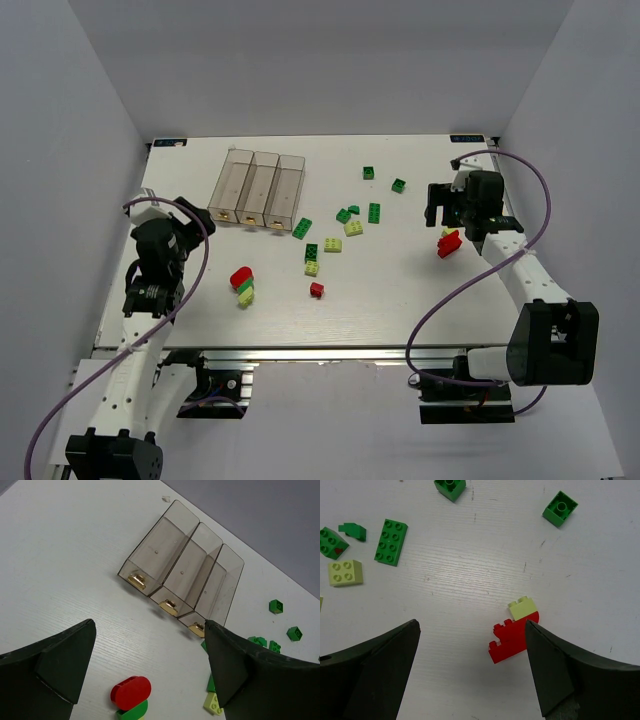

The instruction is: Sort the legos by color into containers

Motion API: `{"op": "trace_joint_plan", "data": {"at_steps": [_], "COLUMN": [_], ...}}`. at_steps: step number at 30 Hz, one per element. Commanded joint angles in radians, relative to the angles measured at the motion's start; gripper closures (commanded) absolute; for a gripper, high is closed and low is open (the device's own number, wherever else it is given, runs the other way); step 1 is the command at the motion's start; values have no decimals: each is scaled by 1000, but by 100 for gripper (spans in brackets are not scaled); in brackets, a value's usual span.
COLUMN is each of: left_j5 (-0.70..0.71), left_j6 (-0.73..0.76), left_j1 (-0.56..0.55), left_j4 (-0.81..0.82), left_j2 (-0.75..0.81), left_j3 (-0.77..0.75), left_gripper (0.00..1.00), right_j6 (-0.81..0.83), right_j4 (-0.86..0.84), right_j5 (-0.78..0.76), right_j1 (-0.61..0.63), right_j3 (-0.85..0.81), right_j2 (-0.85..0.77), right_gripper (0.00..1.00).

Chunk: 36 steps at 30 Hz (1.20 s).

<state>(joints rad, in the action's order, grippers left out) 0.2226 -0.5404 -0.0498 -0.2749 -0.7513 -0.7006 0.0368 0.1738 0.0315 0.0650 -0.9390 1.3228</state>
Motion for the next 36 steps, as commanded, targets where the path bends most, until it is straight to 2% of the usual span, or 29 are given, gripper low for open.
{"op": "trace_joint_plan", "data": {"at_steps": [1, 4, 6, 7, 8, 9, 10, 11, 12, 13, 14, 16, 17, 18, 20, 21, 24, 28, 36], "left_j5": [-17, -25, -34, -49, -75, -94, -109, -150, -173, -190, -204, -215, -221, -221, -221, -215, -160, -80, -14], "left_j6": [-9, -13, -16, -20, -29, -42, -62, -88, -120, -148, -167, -211, -233, -245, -254, -256, -254, -230, -274], "left_j1": [-2, -2, -2, -2, -2, -2, -2, -2, -1, -2, -2, -2, -1, -4, -16, -27, -97, -194, -217], "left_j4": [-10, -6, -3, -3, -16, -52, -76, -111, -136, -176, -205, -289, -337, -371, -408, -435, -454, -474, -532], "left_j2": [18, 12, 4, -3, -23, -49, -65, -85, -94, -101, -106, -128, -157, -183, -215, -249, -308, -477, -675], "left_j3": [-10, -7, -7, -8, -16, -26, -28, -27, -23, -20, -17, -22, -25, -33, -42, -52, -79, -135, -264], "left_gripper": [2, 2, 3, 17, 62, 88, 100, 100, 91, 53, 36, 10, 5, 3, 2, 2, 3, 8, 6], "right_j6": [14, 18, 114, 255, 592, 660, 684, 795, 802, 738, 685, 486, 416, 369, 341, 338, 324, 307, 314], "right_j4": [-22, -22, -2, 82, 245, 318, 319, 367, 340, 296, 261, 179, 158, 145, 132, 113, 92, 84, 67], "right_j5": [42, 47, 137, 359, 633, 760, 813, 941, 974, 928, 885, 811, 765, 730, 710, 691, 685, 689, 676], "right_j1": [-4, -4, -4, -2, 8, 42, 62, 76, 103, 181, 235, 323, 358, 377, 389, 400, 406, 407, 406], "right_j3": [-20, -21, -18, -18, -39, -41, -26, -6, 18, 41, 43, 19, 0, -13, -21, -23, -27, -41, -17], "right_j2": [-19, -11, -17, -34, -46, -48, -50, -56, -68, -74, -68, -10, 40, 68, 85, 98, 124, 153, 139], "right_gripper": [11, 11, 10, 11, 11, 10, 11, 11, 11, 21, 33, 63, 57, 33, 23, 13, 11, 11, 11]}}
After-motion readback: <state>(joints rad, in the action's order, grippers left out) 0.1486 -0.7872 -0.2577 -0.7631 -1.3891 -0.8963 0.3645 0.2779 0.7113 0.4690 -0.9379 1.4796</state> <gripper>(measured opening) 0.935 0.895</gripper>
